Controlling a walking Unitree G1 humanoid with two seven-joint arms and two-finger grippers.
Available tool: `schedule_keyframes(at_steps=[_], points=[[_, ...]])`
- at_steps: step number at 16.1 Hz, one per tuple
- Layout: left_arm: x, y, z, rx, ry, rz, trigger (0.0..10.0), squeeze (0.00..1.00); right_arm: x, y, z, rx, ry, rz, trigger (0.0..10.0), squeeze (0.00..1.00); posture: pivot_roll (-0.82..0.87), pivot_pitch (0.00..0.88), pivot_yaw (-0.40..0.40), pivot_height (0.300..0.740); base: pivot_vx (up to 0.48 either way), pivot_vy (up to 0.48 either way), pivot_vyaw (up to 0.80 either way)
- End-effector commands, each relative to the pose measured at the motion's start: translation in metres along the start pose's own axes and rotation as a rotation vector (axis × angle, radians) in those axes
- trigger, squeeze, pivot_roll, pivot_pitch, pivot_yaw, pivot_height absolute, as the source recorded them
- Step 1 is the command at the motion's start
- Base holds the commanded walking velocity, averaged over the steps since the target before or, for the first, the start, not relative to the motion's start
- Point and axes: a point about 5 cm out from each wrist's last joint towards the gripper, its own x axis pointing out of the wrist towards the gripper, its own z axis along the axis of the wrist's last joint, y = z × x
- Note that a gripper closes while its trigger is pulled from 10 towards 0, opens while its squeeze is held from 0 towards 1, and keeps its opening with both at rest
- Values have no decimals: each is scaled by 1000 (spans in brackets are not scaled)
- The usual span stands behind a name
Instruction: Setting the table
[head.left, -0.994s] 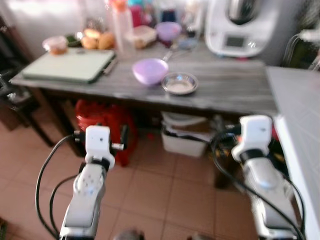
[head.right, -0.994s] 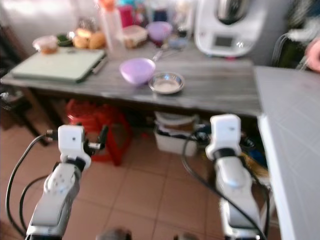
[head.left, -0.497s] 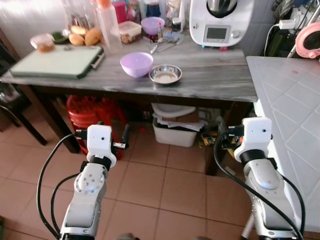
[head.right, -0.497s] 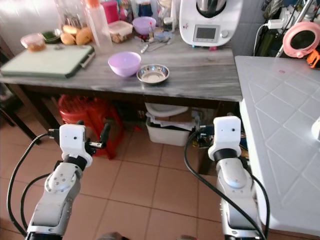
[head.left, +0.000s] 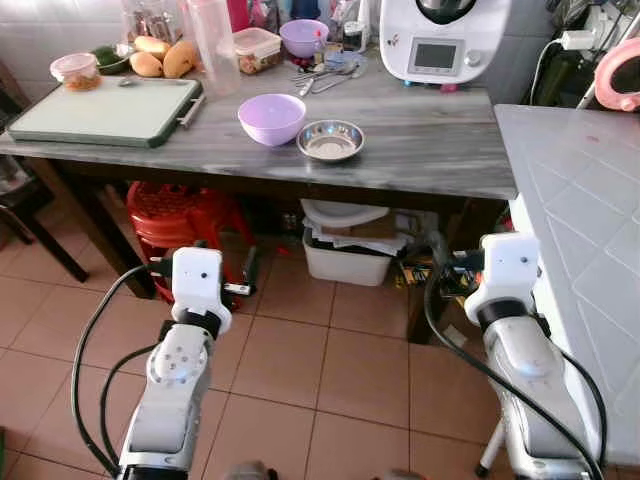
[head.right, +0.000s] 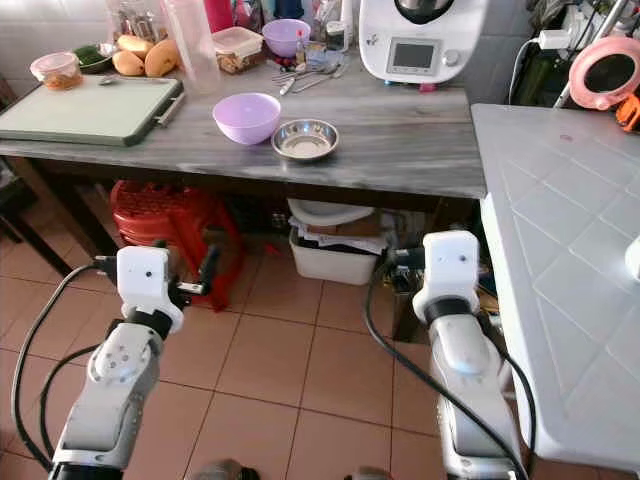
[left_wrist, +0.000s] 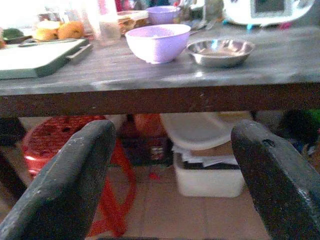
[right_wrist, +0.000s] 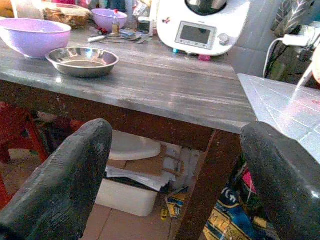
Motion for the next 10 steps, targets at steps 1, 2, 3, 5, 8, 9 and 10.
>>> schedule_keyframes(at_steps=[1, 2, 3, 5, 8, 9, 10], points=[[2, -9, 0, -28, -14, -67, 10000, 0, -12, 12, -4, 28, 26, 37, 10000, 0, -99, 0, 36, 740, 0, -428, 0], [2, -10, 0, -28, -14, -68, 10000, 0, -12, 13, -5, 43, 29, 40, 10000, 0, -97, 0, 35, 740, 0, -431, 0], [1, -9, 0, -27, -14, -67, 10000, 0, -11, 13, -2, 43, 1, 45, 10000, 0, -97, 0, 35, 740, 0, -420, 0], [1, -8, 1, -25, -13, -66, 10000, 0, -10, 11, -2, 57, 9, 33, 10000, 0, -95, 0, 33, 740, 0, -420, 0], [0, -8, 1, -24, -15, -72, 10000, 0, -10, 9, -3, 64, 24, 29, 10000, 0, -89, 0, 29, 740, 0, -423, -729], [0, -8, 1, -24, -15, -72, 10000, 0, -10, 9, -3, 62, 24, 31, 10000, 0, -87, 0, 28, 740, 0, -428, -800], [0, -8, 1, -24, -15, -73, 10000, 0, -9, 9, -3, 61, 24, 33, 10000, 0, -86, 0, 28, 740, 0, -424, -800]])
